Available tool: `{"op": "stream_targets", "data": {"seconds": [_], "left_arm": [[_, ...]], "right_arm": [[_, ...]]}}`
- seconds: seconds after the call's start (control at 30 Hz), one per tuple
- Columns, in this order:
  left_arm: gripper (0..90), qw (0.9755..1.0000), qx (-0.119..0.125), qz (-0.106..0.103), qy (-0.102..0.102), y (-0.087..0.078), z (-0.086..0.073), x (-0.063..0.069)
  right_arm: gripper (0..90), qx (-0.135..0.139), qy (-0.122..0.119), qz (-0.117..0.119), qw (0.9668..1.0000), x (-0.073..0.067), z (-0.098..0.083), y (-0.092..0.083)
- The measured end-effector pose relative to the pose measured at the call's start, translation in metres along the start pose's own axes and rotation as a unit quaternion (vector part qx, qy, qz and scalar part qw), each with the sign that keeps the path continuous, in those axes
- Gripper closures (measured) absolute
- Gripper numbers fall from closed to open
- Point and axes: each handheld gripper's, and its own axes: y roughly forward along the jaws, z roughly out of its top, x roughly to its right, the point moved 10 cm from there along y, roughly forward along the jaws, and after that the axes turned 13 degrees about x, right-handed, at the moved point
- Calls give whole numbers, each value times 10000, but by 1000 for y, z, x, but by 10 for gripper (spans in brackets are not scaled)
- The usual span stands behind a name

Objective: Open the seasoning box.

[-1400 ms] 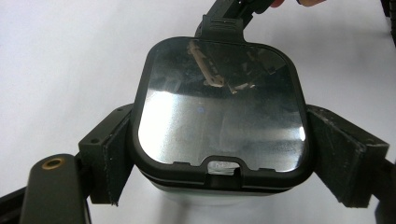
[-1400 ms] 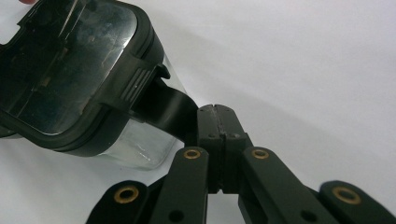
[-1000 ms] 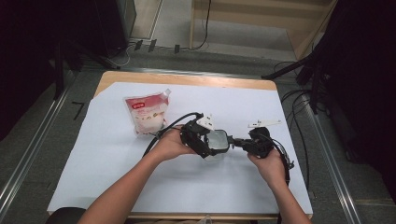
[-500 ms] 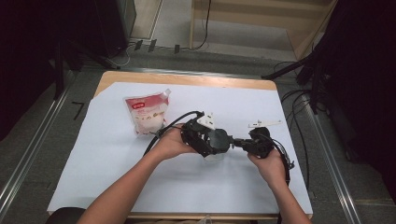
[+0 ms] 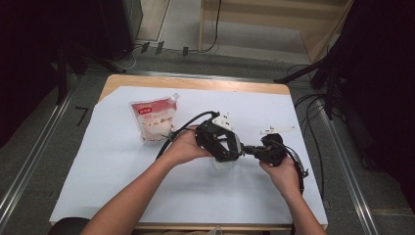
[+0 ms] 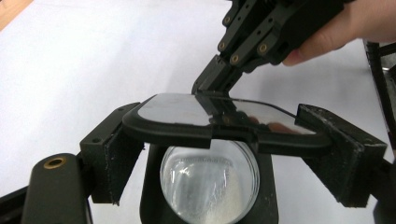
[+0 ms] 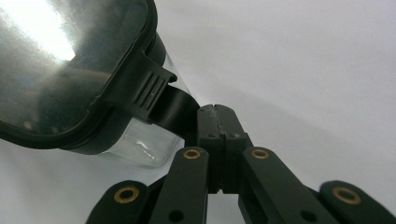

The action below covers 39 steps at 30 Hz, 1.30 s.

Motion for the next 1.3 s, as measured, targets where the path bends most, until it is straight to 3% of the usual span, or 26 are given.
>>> {"op": "stream_targets", "data": {"seconds": [0.5, 1.3], "left_arm": [[180, 9999, 88, -83, -53, 11, 15, 2], [172, 9996, 136, -229, 73, 32, 29, 5]], "right_arm": [[900, -2, 20, 37, 10000, -1, -1, -1], [900, 29, 53, 63, 10000, -2, -1, -1]]}}
